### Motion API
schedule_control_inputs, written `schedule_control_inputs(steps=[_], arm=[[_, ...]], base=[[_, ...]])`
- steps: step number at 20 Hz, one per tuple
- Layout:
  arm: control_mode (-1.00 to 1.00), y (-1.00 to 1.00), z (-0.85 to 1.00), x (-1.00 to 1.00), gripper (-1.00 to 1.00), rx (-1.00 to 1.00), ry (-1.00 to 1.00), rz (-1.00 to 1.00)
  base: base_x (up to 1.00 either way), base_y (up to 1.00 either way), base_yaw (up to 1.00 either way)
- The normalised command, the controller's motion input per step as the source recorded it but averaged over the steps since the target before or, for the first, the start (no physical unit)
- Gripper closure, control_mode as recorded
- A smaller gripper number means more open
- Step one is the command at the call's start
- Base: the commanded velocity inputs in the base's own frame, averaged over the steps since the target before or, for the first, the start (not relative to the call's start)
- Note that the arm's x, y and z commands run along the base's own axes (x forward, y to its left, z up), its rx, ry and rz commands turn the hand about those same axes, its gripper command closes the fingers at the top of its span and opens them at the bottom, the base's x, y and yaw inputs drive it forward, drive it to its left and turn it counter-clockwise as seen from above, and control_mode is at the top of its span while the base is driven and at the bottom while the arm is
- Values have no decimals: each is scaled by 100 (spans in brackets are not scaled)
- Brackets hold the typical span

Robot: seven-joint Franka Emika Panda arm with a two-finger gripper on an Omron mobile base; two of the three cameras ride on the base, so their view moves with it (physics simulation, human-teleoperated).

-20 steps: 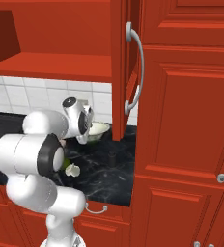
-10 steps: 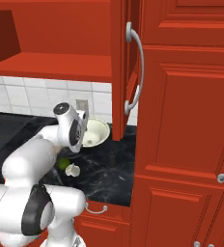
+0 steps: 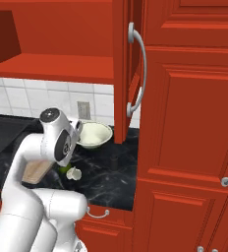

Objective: Open the cabinet. Place the bowl and condiment on the counter. Then place the lime and garlic on the cutting board.

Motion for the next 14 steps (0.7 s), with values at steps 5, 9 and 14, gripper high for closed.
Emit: schedule_control_inputs(steps=[5, 9, 14], arm=[[-100, 13, 9, -53, -100, 11, 0, -22], [-100, 3, 52, -28, -100, 24, 8, -40], [-100, 30, 24, 0, -100, 20, 13, -45]], base=[[0, 0, 0], [0, 0, 0], [0, 0, 0]])
